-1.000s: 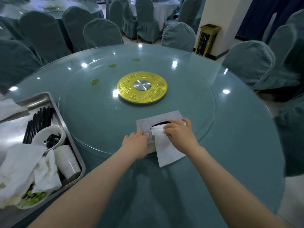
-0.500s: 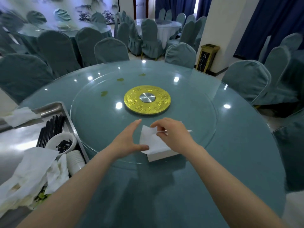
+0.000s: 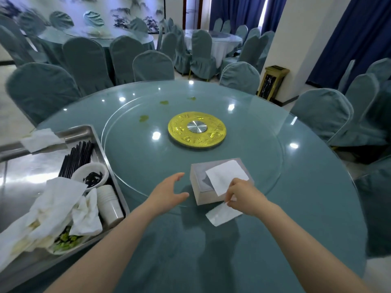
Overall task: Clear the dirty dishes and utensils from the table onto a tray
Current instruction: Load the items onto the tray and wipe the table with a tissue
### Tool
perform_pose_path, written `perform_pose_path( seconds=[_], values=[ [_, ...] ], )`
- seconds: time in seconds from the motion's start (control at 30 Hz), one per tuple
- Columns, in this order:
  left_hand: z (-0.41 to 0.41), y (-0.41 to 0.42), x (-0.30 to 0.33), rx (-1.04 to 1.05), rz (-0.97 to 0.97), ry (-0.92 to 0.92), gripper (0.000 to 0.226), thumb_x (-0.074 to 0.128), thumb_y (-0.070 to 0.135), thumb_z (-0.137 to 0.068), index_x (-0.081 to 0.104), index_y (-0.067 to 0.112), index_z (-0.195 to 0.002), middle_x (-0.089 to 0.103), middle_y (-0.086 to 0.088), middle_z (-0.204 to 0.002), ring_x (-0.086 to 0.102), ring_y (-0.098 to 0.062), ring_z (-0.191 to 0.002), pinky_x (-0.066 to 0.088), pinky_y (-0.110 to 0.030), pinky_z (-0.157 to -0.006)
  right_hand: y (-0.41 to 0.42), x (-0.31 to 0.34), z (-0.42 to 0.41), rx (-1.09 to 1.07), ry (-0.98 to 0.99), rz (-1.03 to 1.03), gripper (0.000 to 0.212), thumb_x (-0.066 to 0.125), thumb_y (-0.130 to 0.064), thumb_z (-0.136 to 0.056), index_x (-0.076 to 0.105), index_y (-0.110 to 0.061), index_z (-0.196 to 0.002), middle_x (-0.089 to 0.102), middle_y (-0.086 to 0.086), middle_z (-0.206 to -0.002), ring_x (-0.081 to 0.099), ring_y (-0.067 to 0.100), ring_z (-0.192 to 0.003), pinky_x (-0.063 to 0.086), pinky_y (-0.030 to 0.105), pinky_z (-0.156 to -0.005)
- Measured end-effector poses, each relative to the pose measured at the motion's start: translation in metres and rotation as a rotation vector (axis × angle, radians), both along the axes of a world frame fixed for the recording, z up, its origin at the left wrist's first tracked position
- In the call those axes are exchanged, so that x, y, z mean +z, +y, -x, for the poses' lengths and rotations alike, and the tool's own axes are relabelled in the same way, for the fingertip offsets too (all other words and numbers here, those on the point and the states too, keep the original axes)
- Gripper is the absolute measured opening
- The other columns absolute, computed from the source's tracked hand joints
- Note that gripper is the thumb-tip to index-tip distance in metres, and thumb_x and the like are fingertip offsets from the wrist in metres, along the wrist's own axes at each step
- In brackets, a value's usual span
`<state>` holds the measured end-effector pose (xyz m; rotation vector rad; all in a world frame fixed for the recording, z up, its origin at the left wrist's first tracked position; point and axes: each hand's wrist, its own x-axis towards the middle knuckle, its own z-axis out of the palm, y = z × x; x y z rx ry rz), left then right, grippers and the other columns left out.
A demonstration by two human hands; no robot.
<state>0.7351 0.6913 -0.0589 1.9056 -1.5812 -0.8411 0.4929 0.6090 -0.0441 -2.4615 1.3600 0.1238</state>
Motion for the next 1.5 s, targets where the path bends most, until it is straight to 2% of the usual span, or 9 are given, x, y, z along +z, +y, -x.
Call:
perform_pose_path(
  seconds=[0.13,0.27,0.47,0.7,0.8,1.07,1.23,1.3,1.5],
  values=[
    [0.009,0.001,-0.006,0.010,-0.018,0.019,0.065,0.065,0.027,-0.088,0.035,0.024,-0.145,0.045,0.002,-0.145,0.040,-0.010,-0.134,0.030,-0.024,-0.106,0.000,-0.026,0.017,0.048,0.061,0.259,0.018,0.057,-0.023,-0.089,0.073,-0.030,-0.087,0.029,-0.001,-0.154,0.021,0.023,-0.141,0.027,0.030,-0.109],
    [0.011,0.004,-0.009,0.033,-0.022,0.029,0.062,0.064,0.025,-0.089,0.037,0.022,-0.145,0.047,0.001,-0.143,0.042,-0.011,-0.132,0.031,-0.025,-0.107,-0.005,-0.048,0.010,0.110,0.065,0.262,0.021,0.051,-0.020,-0.094,0.069,-0.028,-0.084,0.013,-0.002,-0.160,0.004,0.021,-0.148,0.014,0.039,-0.116],
    [0.005,0.009,-0.008,0.088,-0.012,0.029,0.058,0.063,0.024,-0.090,0.040,0.021,-0.143,0.051,0.002,-0.139,0.045,-0.010,-0.129,0.031,-0.023,-0.104,-0.012,-0.059,-0.004,0.023,-0.092,0.376,0.018,0.052,-0.001,-0.085,0.068,-0.009,-0.088,0.066,0.003,-0.105,0.060,0.030,-0.099,0.037,0.032,-0.086],
    [0.005,0.012,-0.007,0.120,0.007,0.086,0.054,0.063,0.022,-0.090,0.043,0.023,-0.140,0.053,0.003,-0.137,0.046,-0.011,-0.128,0.034,-0.029,-0.108,-0.004,-0.023,-0.016,-0.054,-0.493,0.515,0.022,0.068,0.011,-0.074,0.072,-0.002,-0.092,0.073,0.012,-0.082,0.068,0.034,-0.075,0.054,0.041,-0.065],
    [0.007,0.010,-0.002,0.133,0.075,0.136,0.055,0.066,0.022,-0.088,0.045,0.023,-0.139,0.054,0.003,-0.135,0.047,-0.010,-0.128,0.037,-0.033,-0.107,0.001,0.001,-0.023,0.014,-0.549,0.626,0.027,0.074,0.007,-0.072,0.073,-0.005,-0.096,0.074,0.007,-0.082,0.069,0.027,-0.072,0.050,0.030,-0.067],
    [0.007,0.009,0.032,-0.025,0.188,0.146,0.088,0.083,0.038,-0.069,0.035,0.032,-0.144,0.039,0.022,-0.136,0.035,0.003,-0.125,0.027,-0.019,-0.102,0.019,0.053,-0.050,0.085,-0.536,0.248,0.030,0.058,-0.014,-0.091,0.067,-0.029,-0.116,0.070,-0.009,-0.112,0.061,0.009,-0.104,0.040,0.017,-0.086],
    [0.005,0.016,0.033,0.048,0.243,0.095,0.024,0.078,0.027,-0.076,0.062,0.023,-0.094,0.063,0.010,-0.089,0.057,-0.012,-0.083,0.043,-0.022,-0.074,0.024,0.064,-0.064,0.057,-0.646,0.104,0.031,0.062,-0.009,-0.087,0.070,-0.031,-0.107,0.067,-0.019,-0.096,0.055,-0.016,-0.092,0.039,0.002,-0.083],
    [0.002,0.020,0.029,0.125,0.288,0.100,0.022,0.071,0.019,-0.082,0.053,0.020,-0.070,0.053,0.006,-0.065,0.047,-0.013,-0.062,0.034,-0.024,-0.057,0.020,0.064,-0.068,0.006,-0.705,0.078,0.032,0.066,-0.009,-0.084,0.069,-0.032,-0.106,0.062,-0.027,-0.087,0.051,-0.024,-0.085,0.039,0.002,-0.082],
    [-0.020,0.031,0.022,0.272,0.268,0.350,0.010,0.062,0.014,-0.090,0.061,0.004,-0.093,0.069,-0.005,-0.084,0.060,-0.022,-0.072,0.049,-0.034,-0.067,0.012,0.034,-0.076,-0.328,-0.819,-0.223,0.092,0.079,-0.040,-0.073,0.028,-0.028,-0.148,0.050,-0.013,-0.134,0.047,0.006,-0.120,0.037,0.025,-0.097]
  ],
)
